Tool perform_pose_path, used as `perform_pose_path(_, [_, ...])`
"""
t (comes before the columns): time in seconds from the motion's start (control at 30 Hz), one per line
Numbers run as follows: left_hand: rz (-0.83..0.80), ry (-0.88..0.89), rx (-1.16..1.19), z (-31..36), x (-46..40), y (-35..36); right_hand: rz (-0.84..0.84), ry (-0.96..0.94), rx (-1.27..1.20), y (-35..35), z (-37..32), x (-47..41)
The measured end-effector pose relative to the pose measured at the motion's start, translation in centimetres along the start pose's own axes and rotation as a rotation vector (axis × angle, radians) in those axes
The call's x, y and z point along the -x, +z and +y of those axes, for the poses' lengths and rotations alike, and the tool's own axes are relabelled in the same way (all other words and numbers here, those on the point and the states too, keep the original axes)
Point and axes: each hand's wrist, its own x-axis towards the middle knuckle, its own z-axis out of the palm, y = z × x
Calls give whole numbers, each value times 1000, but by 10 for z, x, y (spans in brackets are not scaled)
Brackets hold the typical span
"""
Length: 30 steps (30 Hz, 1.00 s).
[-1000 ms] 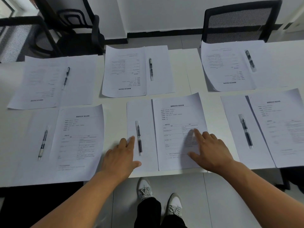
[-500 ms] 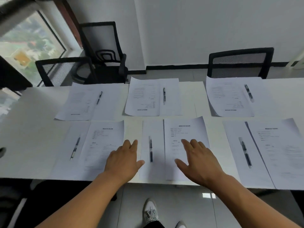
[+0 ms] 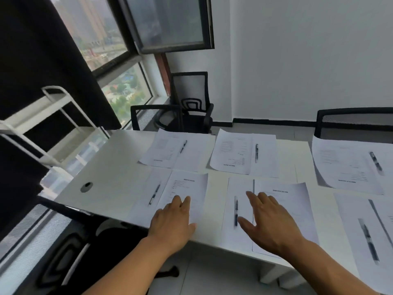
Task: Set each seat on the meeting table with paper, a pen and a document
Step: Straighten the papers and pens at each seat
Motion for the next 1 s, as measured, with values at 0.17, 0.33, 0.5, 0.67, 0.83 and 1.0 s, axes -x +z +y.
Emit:
perform_pose_path(0.17, [18, -35, 4, -43, 12, -11, -12, -24, 1, 2, -44, -10])
perform_pose_path(0.33, [39, -16, 32, -95, 10, -12, -8, -25, 27, 9, -95, -26])
perform_pose_path(0.5, [31, 38, 53, -160, 0, -12, -30, 3, 76, 22, -154, -43])
perform_pose_path(0.67, [31, 98, 78, -216, -16, -16, -46, 70, 127, 34, -200, -56])
perform_pose_path(0.83, [14, 160, 98, -250, -29, -21, -40, 108, 139, 32, -232, -62])
perform_pose_path(1.0, [19, 183, 99, -257, -46, -27, -43, 122, 144, 31, -235, -69])
